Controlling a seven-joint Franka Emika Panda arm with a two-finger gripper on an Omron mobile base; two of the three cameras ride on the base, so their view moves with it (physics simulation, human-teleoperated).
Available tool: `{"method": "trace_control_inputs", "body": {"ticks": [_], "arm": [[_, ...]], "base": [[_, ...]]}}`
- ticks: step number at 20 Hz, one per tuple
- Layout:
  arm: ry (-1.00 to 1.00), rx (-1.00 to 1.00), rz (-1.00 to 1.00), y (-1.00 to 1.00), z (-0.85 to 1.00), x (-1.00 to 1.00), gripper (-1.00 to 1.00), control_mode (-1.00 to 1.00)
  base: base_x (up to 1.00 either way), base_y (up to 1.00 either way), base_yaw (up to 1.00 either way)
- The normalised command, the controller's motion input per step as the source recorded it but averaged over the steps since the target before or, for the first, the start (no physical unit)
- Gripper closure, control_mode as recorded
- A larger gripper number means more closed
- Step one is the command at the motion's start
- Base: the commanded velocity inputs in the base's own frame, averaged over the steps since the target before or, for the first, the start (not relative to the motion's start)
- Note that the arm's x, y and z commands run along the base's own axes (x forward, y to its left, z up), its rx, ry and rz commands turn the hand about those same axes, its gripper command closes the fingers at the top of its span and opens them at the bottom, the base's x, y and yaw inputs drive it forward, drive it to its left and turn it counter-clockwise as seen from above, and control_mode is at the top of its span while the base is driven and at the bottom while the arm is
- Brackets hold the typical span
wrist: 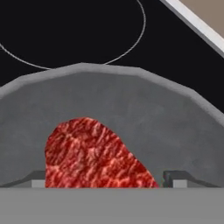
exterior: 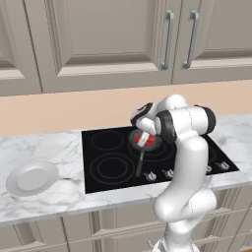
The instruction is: Place one of the steaks on the plate and the other in the bowl. Then place the bowl in the fridge.
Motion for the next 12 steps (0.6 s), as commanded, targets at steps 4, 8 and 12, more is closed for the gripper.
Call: {"method": "trace_control_inputs", "body": {"ticks": [4,8,12], "arm": [[0.05,0.0,0.09,0.17,-0.56,0.16,1.0,-1.0],[0.03,-0.01,0.09,0.16,-0.5,0.0,1.0,-1.0],[-0.01,0.0,0.0,0.0,-0.03,-0.11,1.0,-1.0]], "base": [[0.0,0.0,0.0],[0.0,0.0,0.0],[0.0,0.0,0.0]]}}
